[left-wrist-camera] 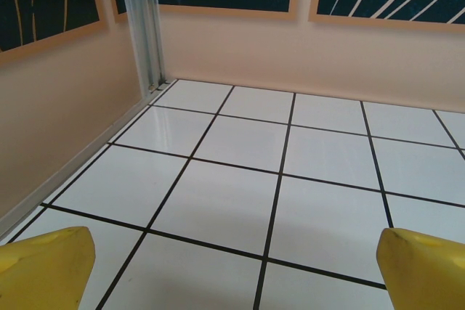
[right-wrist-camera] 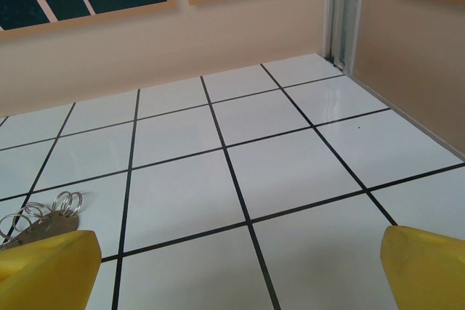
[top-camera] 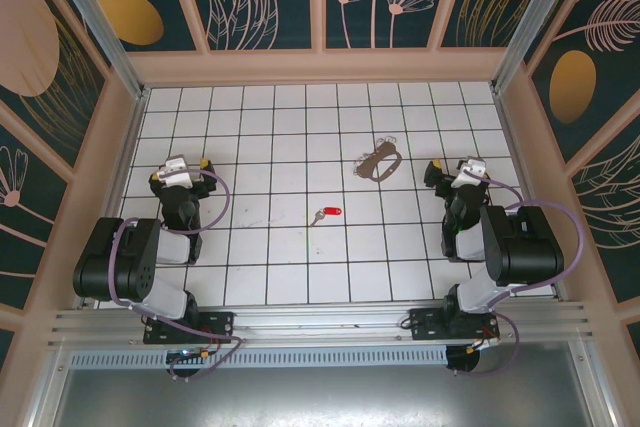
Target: Put the keys on the keyring
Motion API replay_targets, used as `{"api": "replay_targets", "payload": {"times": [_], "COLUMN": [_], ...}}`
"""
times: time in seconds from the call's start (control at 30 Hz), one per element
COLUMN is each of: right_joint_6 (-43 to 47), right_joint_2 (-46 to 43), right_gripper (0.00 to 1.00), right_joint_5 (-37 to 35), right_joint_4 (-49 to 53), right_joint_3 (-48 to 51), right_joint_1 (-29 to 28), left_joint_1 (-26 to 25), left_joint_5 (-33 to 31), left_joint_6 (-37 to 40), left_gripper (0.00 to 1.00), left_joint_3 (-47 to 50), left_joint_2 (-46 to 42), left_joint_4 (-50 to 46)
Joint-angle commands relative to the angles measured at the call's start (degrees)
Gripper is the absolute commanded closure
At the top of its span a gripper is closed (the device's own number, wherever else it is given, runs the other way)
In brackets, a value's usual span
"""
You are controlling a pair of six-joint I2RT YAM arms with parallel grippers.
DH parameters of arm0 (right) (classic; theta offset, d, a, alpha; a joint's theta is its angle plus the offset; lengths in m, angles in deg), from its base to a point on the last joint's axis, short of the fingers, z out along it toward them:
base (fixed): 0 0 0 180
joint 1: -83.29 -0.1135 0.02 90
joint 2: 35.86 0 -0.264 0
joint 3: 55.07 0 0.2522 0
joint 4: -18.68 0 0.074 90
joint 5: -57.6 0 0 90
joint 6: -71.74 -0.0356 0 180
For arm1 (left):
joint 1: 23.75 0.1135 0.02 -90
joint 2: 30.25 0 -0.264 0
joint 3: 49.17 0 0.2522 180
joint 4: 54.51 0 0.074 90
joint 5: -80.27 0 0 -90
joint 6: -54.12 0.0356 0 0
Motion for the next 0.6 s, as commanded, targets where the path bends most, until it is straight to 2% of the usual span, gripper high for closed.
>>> {"api": "replay_targets", "payload": {"times": [0.0, 0.07, 0.13, 0.23, 0.3, 0.37, 0.4, 0.47, 0.57], "right_joint_6": [1.0, 5.6, 8.8, 4.3, 1.3, -0.5, -1.0, -0.3, 2.3], "right_joint_2": [-2.6, -8.8, -16.2, -23.2, -23.5, -22.8, -22.2, -19.5, -12.8], "right_gripper": [0.01, 0.01, 0.01, 0.01, 0.01, 0.01, 0.01, 0.01, 0.01], "right_joint_5": [-1.6, -5.0, -9.3, -6.4, -4.9, -1.3, 1.2, 5.7, 11.3], "right_joint_4": [-4.1, -2.6, 5.7, 28.1, 41.2, 47.4, 50.2, 56.9, 66.6], "right_joint_3": [1.6, 3.5, 2.5, -4.7, -11.0, -14.6, -16.6, -22.1, -30.8], "right_joint_1": [-1.3, -5.5, -9.7, -10.1, -10.3, -10.3, -10.5, -11.1, -13.0], "left_joint_1": [0.3, 0.3, 0.3, 0.2, -0.8, -2.6, -3.6, -4.8, -5.9], "left_joint_5": [4.8, 6.1, 6.8, 9.7, 13.1, 16.7, 20.3, 22.9, 36.9], "left_joint_6": [0.9, 1.1, 0.2, -2.4, -3.4, -6.0, -8.3, -18.0, -24.8], "left_gripper": [0.01, 0.01, 0.01, 0.01, 0.01, 0.01, 0.01, 0.01, 0.01], "left_joint_3": [-4.2, -6.6, -6.7, -7.9, -9.7, -10.2, -10.7, -14.1, -18.8], "left_joint_2": [-4.2, -7.4, -11.2, -17.4, -21.4, -24.8, -26.1, -27.1, -24.3], "left_joint_4": [-9.4, -15.9, -19.3, -27.3, -33.2, -35.0, -35.5, -40.1, -45.2]}}
